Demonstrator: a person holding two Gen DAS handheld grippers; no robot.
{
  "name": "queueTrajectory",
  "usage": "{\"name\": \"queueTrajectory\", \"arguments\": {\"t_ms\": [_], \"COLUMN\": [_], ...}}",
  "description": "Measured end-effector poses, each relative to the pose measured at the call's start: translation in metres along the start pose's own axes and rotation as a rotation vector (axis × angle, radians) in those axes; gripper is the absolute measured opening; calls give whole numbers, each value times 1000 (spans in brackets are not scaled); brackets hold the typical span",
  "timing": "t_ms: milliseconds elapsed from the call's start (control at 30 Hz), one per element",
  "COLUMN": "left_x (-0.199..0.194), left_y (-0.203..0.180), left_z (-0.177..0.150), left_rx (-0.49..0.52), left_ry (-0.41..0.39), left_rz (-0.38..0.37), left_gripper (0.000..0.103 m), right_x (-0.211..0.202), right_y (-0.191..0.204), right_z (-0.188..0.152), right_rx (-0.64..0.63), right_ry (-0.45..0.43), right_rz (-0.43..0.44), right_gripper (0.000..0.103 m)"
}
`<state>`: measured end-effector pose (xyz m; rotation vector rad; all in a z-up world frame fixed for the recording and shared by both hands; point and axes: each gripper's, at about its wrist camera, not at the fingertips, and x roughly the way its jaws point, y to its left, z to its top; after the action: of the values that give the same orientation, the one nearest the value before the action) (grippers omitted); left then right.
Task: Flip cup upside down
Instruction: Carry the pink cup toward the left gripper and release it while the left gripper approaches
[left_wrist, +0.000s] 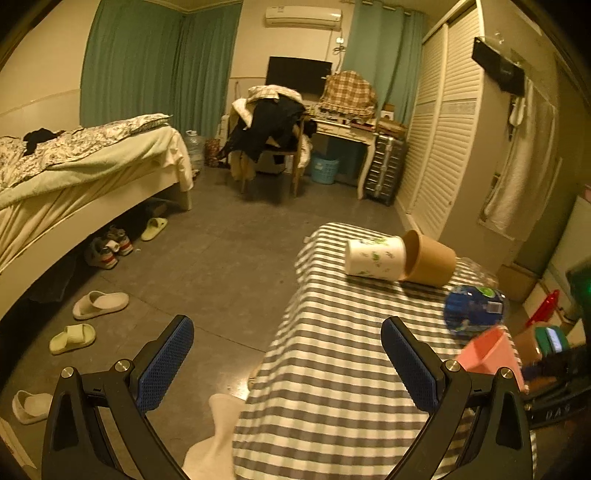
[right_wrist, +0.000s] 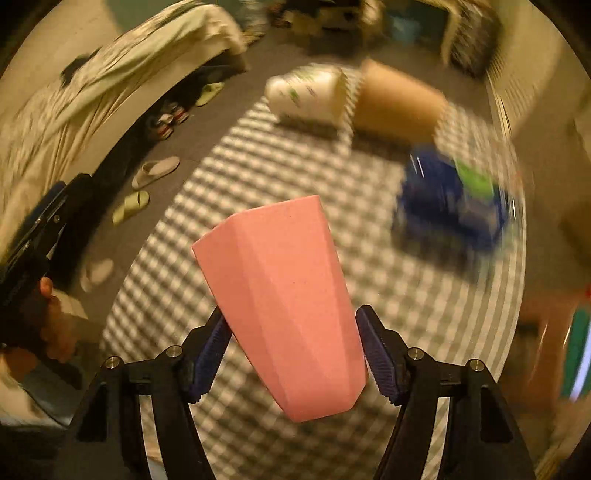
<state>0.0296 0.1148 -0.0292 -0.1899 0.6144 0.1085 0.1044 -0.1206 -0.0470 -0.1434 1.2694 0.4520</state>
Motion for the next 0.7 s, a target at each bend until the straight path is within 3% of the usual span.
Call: {"name": "queueTrajectory", "arguments": {"t_ms": [200, 700], "left_x": [-1, 6], "left_y": [-19, -36], "left_z": [-8, -17], "left_rx": [47, 101], "left_ry": [8, 44], "left_rz": [-48, -13], "left_gripper": [103, 103], "right_x": [8, 38], "right_y": [-11, -14], "right_z": [-30, -27], "right_rx": [123, 119], "right_ry": [46, -119], "right_rz": [-30, -103], "right_gripper": [67, 64]}}
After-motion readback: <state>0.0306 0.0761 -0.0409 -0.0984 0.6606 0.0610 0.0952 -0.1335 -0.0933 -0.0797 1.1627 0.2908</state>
